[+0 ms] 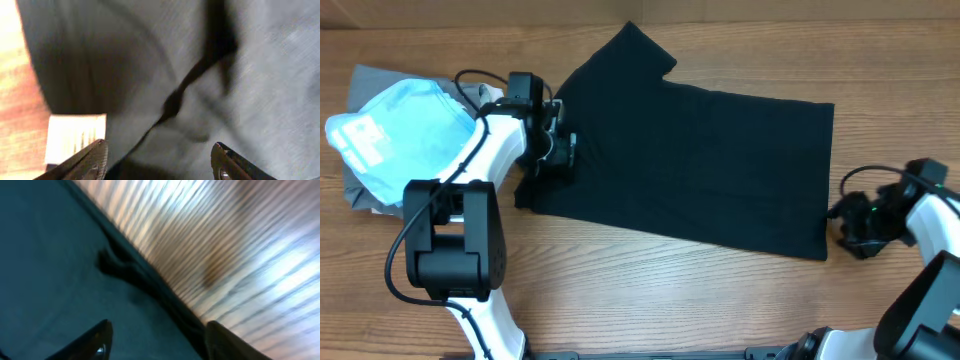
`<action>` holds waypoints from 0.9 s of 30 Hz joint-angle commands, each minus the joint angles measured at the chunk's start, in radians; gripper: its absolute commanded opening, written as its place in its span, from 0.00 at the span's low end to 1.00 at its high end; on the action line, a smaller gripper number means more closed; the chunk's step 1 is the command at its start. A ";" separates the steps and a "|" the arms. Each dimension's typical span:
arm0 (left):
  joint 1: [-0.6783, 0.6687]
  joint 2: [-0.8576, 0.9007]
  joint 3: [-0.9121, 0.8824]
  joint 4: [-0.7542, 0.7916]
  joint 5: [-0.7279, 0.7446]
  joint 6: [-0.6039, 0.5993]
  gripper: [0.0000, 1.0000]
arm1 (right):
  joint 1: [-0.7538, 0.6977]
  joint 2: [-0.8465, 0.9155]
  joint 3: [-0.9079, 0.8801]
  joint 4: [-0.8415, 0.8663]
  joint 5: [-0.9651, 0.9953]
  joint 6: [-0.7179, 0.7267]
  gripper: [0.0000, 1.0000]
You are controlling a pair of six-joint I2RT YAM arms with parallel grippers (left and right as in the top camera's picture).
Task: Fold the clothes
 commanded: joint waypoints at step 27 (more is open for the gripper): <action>0.062 -0.032 -0.116 -0.041 -0.131 0.024 0.49 | -0.019 -0.027 -0.129 0.078 0.147 0.104 0.53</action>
